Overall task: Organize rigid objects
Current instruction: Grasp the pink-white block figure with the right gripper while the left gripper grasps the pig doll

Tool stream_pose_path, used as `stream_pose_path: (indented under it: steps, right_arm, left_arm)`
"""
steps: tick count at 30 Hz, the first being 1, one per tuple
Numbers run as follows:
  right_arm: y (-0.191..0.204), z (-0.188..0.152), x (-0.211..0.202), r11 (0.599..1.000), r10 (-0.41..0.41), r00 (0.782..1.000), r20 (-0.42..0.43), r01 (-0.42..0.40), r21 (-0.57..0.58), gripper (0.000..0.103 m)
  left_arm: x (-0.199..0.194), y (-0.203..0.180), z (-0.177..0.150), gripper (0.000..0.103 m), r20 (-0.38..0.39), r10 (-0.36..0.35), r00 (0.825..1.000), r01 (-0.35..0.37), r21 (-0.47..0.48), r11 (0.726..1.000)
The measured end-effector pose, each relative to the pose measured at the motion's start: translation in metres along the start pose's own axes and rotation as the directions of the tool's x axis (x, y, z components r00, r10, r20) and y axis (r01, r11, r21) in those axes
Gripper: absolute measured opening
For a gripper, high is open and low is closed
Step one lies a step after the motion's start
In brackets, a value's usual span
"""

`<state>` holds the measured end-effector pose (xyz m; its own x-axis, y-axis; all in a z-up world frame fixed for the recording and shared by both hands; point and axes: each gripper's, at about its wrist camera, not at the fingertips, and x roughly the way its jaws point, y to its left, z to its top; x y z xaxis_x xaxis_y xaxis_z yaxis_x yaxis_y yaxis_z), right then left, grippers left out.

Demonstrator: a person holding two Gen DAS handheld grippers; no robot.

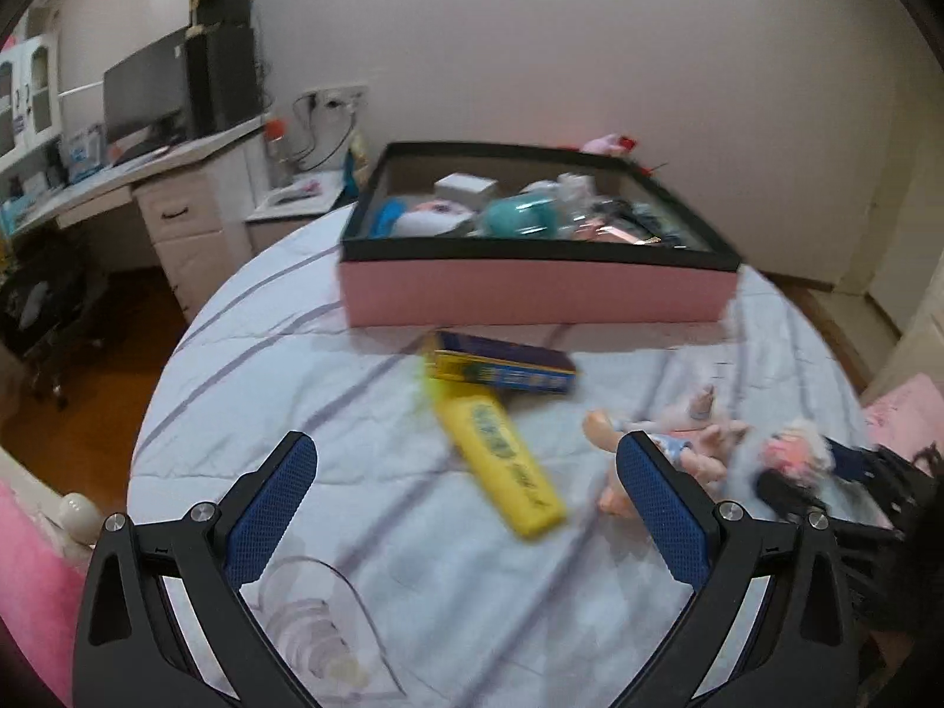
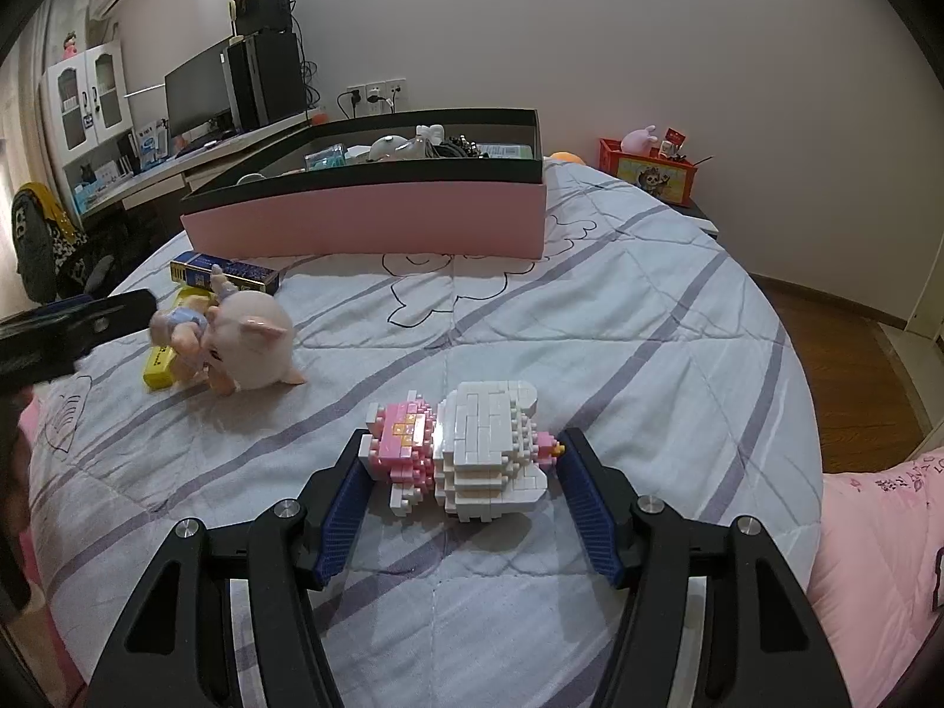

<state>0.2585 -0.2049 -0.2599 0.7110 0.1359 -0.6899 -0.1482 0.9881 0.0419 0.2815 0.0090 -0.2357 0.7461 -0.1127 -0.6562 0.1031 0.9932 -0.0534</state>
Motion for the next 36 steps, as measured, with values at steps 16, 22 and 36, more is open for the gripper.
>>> stream_pose_path:
  steps: [16,22,36]
  right_arm:
    - [-0.007,-0.003,-0.005,0.999,0.019,1.0,0.023,-0.02,0.035,0.062]
    - [-0.009,-0.003,-0.005,1.0,0.001,1.0,0.023,-0.002,0.017,0.063]
    - [-0.015,-0.002,-0.003,1.0,-0.003,1.0,0.024,0.003,0.024,0.063]
  left_arm:
    - [-0.003,-0.07,-0.025,0.103,-0.073,-0.119,0.99,0.126,0.098,0.987]
    - [0.015,-0.067,-0.03,0.101,-0.111,-0.11,0.988,0.116,0.045,0.992]
    - [0.01,-0.071,-0.03,0.043,-0.068,-0.079,0.995,0.082,0.045,0.996]
